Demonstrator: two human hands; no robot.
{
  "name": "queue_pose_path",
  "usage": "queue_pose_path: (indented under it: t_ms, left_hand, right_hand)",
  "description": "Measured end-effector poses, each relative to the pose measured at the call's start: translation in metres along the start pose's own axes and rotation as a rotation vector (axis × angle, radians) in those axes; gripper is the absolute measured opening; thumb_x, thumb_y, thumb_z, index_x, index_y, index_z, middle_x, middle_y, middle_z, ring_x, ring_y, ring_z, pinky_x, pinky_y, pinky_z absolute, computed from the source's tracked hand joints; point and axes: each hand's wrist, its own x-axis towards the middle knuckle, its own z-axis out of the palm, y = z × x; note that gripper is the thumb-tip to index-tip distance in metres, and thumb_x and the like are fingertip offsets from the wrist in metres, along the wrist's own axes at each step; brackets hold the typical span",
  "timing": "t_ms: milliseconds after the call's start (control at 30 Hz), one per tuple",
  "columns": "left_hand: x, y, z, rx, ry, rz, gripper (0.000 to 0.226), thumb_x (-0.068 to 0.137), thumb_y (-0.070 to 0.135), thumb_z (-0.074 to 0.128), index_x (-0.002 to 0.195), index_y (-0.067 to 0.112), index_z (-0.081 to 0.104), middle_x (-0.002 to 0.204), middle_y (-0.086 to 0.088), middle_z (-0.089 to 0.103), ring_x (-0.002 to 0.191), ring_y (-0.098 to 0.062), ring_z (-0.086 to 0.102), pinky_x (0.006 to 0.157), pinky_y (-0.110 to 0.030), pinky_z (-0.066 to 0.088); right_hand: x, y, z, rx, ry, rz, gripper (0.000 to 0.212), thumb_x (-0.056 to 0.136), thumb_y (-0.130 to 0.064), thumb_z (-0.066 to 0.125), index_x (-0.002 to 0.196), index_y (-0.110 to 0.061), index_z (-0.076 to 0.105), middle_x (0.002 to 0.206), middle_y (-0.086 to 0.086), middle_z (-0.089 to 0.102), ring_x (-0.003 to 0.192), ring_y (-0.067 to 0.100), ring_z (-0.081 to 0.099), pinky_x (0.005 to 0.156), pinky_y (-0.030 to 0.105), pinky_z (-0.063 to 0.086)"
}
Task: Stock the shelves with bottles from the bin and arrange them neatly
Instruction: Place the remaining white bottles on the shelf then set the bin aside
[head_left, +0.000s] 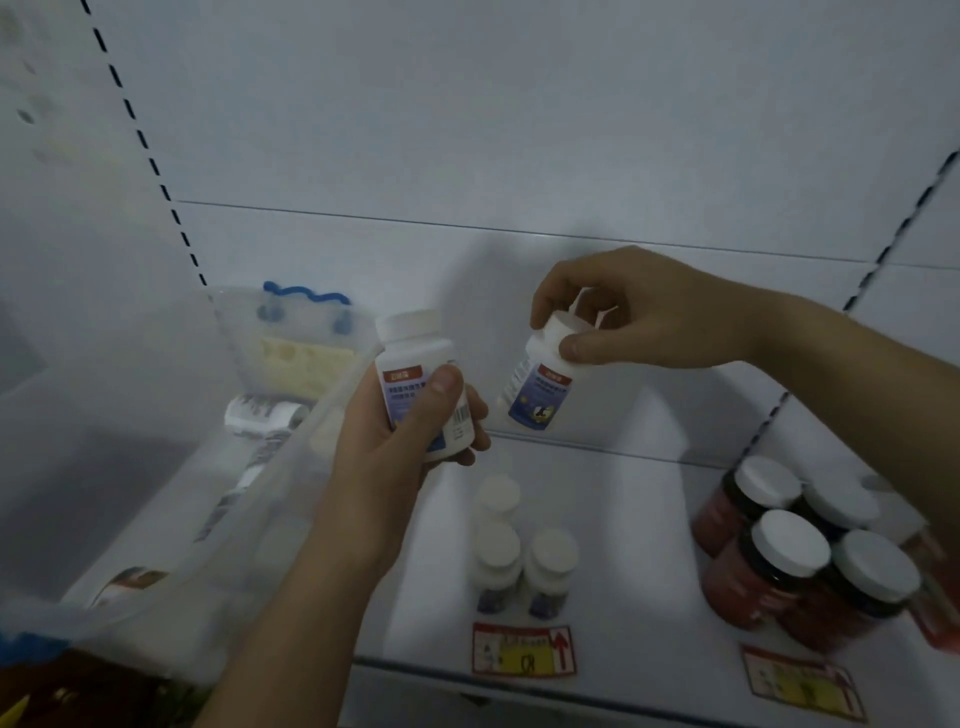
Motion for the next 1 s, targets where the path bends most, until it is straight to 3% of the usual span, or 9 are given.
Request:
queue_pose_path:
  t_ms: [233,467,667,800,1000]
  left_hand:
    - [-0.005,-0.023,-0.004,0.065,0.069,-0.083,0.049,0.075,0.049,0.068,0.105,0.012,0.058,0.084,-0.011,0.07,0.071,-0.028,0.068,0.062,-0.035,0.054]
    - [-0.017,-0.045,0.004,0.12,0.128,-0.108,0.047,0.076,0.046,0.071,0.106,0.012,0.057,0.084,-0.006,0.072,0.091,-0.033,0.072,0.087,-0.05,0.057]
    - [-0.027,-0.052,0.004,0.075,0.13,-0.158,0.038,0.082,0.032,0.069,0.108,0.008,0.055,0.086,-0.01,0.067,0.081,-0.028,0.068,0.078,-0.043,0.058]
    - [-0.032,-0.054,-0.004,0.051,0.131,-0.178,0.046,0.073,0.038,0.072,0.108,0.013,0.055,0.09,-0.009,0.067,0.084,-0.024,0.067,0.072,-0.034,0.056]
    - [-0.035,-0.061,-0.014,-0.078,0.117,-0.225,0.053,0.069,0.016,0.05,0.122,0.008,0.049,0.109,-0.021,0.059,0.094,-0.031,0.062,0.065,-0.03,0.055]
  right_hand:
    - [-0.02,0.022,0.04,-0.309,-0.159,0.044,0.023,0.084,-0.031,0.074,0.106,-0.031,0.066,0.094,-0.02,0.063,0.081,-0.001,0.061,0.067,0.012,0.045]
    - [-0.015,0.035,0.077,-0.371,-0.305,0.112,0.03,0.082,-0.037,0.072,0.11,-0.033,0.063,0.098,-0.017,0.058,0.082,-0.001,0.055,0.078,0.029,0.051]
    - [-0.008,0.041,0.098,-0.379,-0.377,0.154,0.036,0.083,-0.037,0.073,0.117,-0.028,0.064,0.106,-0.01,0.062,0.083,0.0,0.057,0.08,0.03,0.055]
    - [-0.004,0.044,0.105,-0.372,-0.427,0.174,0.036,0.084,-0.036,0.074,0.118,-0.027,0.064,0.109,-0.009,0.064,0.086,0.001,0.06,0.08,0.027,0.054]
    - [-0.002,0.048,0.106,-0.32,-0.447,0.187,0.034,0.084,-0.039,0.077,0.115,-0.031,0.063,0.109,-0.013,0.062,0.084,-0.005,0.057,0.072,0.017,0.043]
